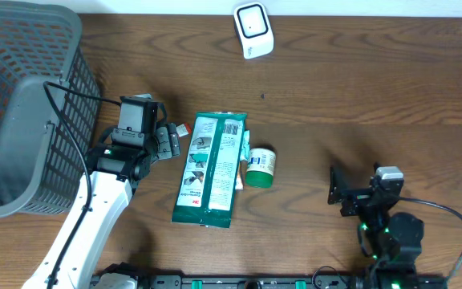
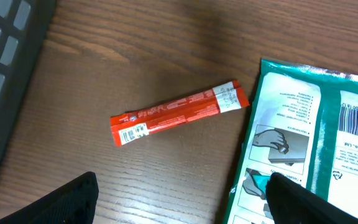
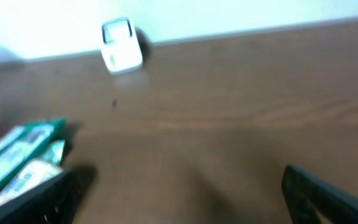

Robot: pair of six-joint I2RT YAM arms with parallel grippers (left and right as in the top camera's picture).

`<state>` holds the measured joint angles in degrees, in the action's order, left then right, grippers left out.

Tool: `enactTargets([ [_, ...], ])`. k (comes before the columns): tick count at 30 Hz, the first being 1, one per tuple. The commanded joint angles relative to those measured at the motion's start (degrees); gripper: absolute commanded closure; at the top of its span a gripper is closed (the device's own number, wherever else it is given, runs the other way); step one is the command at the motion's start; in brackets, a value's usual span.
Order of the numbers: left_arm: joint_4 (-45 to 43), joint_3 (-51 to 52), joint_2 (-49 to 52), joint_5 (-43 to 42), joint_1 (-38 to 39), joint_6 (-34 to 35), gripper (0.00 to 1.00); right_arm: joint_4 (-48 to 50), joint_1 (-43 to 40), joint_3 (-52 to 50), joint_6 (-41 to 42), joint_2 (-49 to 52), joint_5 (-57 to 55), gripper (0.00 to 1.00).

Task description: Scan the item barcode

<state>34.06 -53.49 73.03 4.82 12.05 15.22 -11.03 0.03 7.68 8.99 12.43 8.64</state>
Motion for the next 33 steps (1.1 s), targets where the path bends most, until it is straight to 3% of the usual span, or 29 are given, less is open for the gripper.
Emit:
enactTargets([
  [1,0.0,-1.1,0.3,0.1,-0.3,0.3,0.13,-8.3,-0.4,17.0,-2.0,2.7,-2.0,0.01],
  [5,0.0,-1.1,0.3,0.1,-0.3,0.3,0.13,-24.9,-0.4,39.1,-2.0,12.2,-2.6,0.01],
  [11,0.0,-1.1,0.3,0.1,-0.3,0.3,0.13,-54.1,-0.3,73.0,-0.9,35.6,-3.1,0.01],
  [14,0.0,-1.1,0.3,0.1,-0.3,0.3,0.13,-66.6,-0.3,86.8,-0.7,48.9,8.1,0.01],
  [19,0.0,-1.1,0.3,0.1,-0.3,0.3,0.13,-68.3,-0.1,89.9,1.2,59.5,34.2,0.01],
  [20,0.0,-1.1,0.3,0.1,-0.3,0.3,0.13,-68.3,0.3,89.4,1.3,60.8,36.2,0.07],
  [23,0.0,-1.1,0.3,0.1,-0.3,0.3,0.13,-68.6,2.8,87.8,1.4,65.0,34.1,0.60],
  [25,0.0,-1.1,0.3,0.1,-0.3,0.3,0.12,-68.5,6.4,85.5,5.0,66.5,27.7,0.72],
  [27,0.0,-1.1,0.3,0.1,-0.3,0.3,0.13,-67.5,9.9,82.9,9.5,66.7,21.3,0.76],
  [29,0.0,-1.1,0.3,0.1,-0.3,0.3,0.13,-66.2,14.8,79.1,14.6,66.7,14.1,0.72],
  [32,0.0,-1.1,0.3,0.1,-0.3,0.3,0.13,-62.7,21.9,72.8,19.8,66.7,7.8,0.41],
  [33,0.0,-1.1,0.3,0.1,-0.3,0.3,0.13,-60.7,23.9,70.7,21.0,66.7,6.9,0.20],
])
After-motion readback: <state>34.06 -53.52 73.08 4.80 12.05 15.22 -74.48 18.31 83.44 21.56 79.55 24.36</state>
